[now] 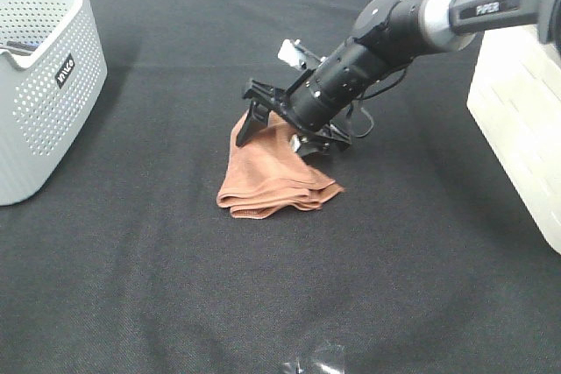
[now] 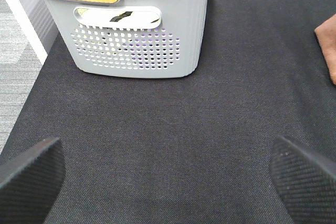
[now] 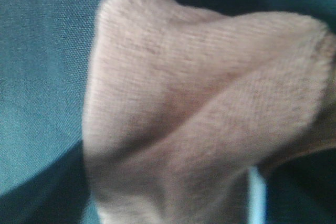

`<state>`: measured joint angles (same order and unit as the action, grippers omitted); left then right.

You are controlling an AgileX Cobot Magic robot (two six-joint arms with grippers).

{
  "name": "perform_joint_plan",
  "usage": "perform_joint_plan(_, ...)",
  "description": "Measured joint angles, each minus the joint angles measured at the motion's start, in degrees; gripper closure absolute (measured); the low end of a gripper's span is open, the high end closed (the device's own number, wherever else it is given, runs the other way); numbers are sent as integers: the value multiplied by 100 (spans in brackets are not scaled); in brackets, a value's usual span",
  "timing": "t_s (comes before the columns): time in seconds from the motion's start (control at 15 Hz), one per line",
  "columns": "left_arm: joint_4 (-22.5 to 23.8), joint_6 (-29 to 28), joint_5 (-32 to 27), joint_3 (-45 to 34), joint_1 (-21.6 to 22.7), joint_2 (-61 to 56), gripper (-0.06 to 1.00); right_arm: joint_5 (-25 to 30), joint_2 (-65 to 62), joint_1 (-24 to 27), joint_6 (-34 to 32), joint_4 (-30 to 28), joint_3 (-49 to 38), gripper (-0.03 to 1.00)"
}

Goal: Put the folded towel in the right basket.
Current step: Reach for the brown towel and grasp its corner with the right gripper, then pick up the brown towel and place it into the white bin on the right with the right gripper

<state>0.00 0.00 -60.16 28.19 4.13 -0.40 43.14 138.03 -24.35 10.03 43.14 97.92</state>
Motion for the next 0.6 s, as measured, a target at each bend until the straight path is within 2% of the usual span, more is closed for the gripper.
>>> perform_joint_plan(0.07,0,0,0,0,0,0,-5,-57,17,-17,0,-6,-11,34)
perform_joint_plan(0.13,0,0,0,0,0,0,-5,-86,63,-17,0,-11,-11,50)
perform_joint_plan(0.2,0,0,0,0,0,0,-5,-103,69,-17,0,-40,-40,71)
perform_joint_plan(0.47,0,0,0,0,0,0,-5,-115,-143,-29,332,-258,-103,71)
perform_joint_plan(0.6,0,0,0,0,0,0,-5,160,-882,-17,447,-441,-166,71)
